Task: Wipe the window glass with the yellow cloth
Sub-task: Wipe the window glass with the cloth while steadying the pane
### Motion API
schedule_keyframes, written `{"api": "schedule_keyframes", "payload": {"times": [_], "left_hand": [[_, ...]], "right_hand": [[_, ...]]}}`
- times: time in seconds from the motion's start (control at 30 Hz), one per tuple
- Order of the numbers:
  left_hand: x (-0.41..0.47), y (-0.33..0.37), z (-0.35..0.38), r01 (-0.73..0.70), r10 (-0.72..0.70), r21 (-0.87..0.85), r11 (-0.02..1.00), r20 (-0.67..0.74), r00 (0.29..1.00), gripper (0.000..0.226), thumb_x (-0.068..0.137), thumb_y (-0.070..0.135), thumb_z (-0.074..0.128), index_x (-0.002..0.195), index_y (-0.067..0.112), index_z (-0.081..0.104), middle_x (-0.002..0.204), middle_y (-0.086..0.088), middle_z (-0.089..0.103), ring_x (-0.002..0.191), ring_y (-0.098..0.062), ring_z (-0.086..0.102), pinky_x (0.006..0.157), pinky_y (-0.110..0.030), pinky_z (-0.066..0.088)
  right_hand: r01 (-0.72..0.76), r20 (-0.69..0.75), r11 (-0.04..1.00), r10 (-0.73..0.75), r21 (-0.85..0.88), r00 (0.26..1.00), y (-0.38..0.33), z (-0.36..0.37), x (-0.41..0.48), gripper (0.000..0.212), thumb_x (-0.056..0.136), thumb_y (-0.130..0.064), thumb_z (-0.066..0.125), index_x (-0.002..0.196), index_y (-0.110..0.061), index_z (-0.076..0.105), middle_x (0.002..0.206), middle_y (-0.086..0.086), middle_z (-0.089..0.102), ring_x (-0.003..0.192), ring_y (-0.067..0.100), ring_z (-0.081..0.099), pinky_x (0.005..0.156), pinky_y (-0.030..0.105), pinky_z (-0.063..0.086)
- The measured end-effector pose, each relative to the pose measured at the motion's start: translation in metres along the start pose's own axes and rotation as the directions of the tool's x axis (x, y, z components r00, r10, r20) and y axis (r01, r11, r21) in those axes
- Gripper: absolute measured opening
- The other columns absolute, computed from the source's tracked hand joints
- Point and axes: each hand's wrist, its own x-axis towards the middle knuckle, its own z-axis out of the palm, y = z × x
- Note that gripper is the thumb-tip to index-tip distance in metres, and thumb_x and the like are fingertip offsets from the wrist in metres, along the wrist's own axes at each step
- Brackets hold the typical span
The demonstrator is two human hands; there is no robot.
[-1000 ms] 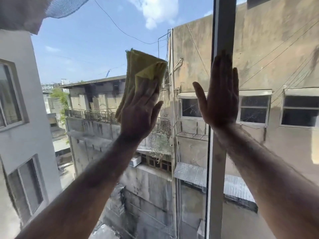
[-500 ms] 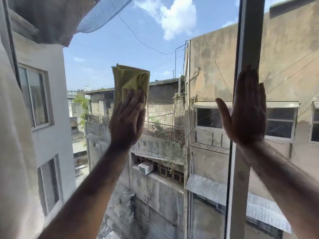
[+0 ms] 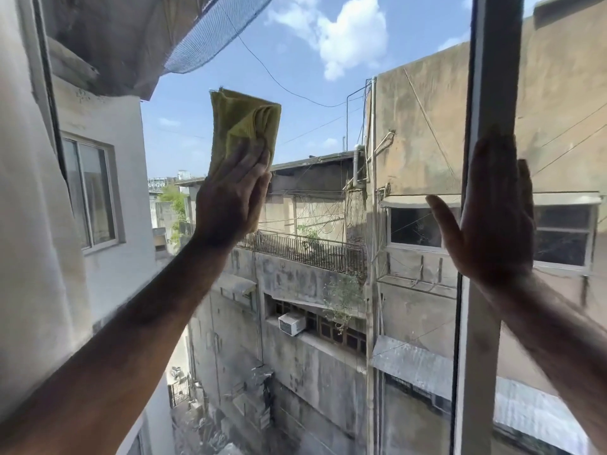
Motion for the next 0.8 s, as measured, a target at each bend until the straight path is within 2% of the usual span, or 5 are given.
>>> {"api": "schedule_keyframes", "payload": {"times": [0.27, 0.4, 0.53, 0.67, 0.8], "left_hand": [[-0.035, -0.006, -0.015, -0.057, 0.053, 0.047, 0.997, 0.098, 0.994, 0.035, 0.113, 0.026, 0.048, 0.134, 0.009, 0.069, 0.153, -0.004, 0.061, 0.148, -0.027, 0.052, 0.111, -0.048, 0.056], [0.041, -0.002, 0.0, 0.091, -0.093, 0.101, 0.991, 0.015, 0.996, 0.044, 0.114, 0.039, 0.041, 0.14, 0.013, 0.065, 0.155, 0.0, 0.059, 0.147, -0.023, 0.053, 0.111, -0.041, 0.055], [0.018, 0.014, 0.005, 0.178, -0.18, 0.096, 0.979, 0.006, 0.984, 0.047, 0.115, 0.04, 0.041, 0.147, 0.011, 0.059, 0.159, -0.003, 0.054, 0.152, -0.025, 0.047, 0.119, -0.043, 0.05], [-0.053, 0.026, -0.008, 0.128, -0.133, 0.075, 0.989, 0.073, 0.988, 0.043, 0.113, 0.032, 0.05, 0.146, 0.007, 0.06, 0.156, -0.009, 0.057, 0.149, -0.03, 0.051, 0.114, -0.049, 0.055], [-0.028, 0.013, -0.012, 0.064, -0.072, 0.109, 0.992, 0.073, 0.995, 0.037, 0.113, 0.029, 0.049, 0.135, 0.007, 0.069, 0.153, -0.006, 0.061, 0.144, -0.03, 0.057, 0.106, -0.046, 0.059]], "right_hand": [[-0.007, 0.021, 1.0, 0.007, 0.011, 1.0, -0.002, 0.001, 0.001, 0.093, 0.112, -0.068, 0.026, 0.173, 0.001, 0.008, 0.182, 0.022, 0.008, 0.172, 0.033, 0.01, 0.141, 0.049, 0.012], [-0.003, 0.023, 1.0, 0.003, 0.011, 1.0, 0.0, 0.002, 0.001, 0.093, 0.112, -0.068, 0.025, 0.173, 0.001, 0.009, 0.183, 0.021, 0.008, 0.172, 0.033, 0.01, 0.141, 0.048, 0.012], [-0.001, 0.004, 1.0, 0.001, 0.014, 1.0, 0.001, 0.003, 0.0, 0.091, 0.113, -0.066, 0.027, 0.172, 0.001, 0.011, 0.182, 0.021, 0.011, 0.171, 0.034, 0.012, 0.141, 0.049, 0.013], [-0.008, 0.02, 1.0, 0.007, 0.025, 1.0, 0.0, 0.001, 0.001, 0.092, 0.113, -0.067, 0.026, 0.173, 0.001, 0.01, 0.182, 0.021, 0.01, 0.172, 0.034, 0.011, 0.141, 0.05, 0.013], [-0.01, 0.032, 1.0, 0.009, 0.029, 0.999, -0.003, 0.0, 0.001, 0.094, 0.112, -0.068, 0.025, 0.172, 0.002, 0.011, 0.182, 0.023, 0.01, 0.171, 0.035, 0.011, 0.141, 0.05, 0.013]]}}
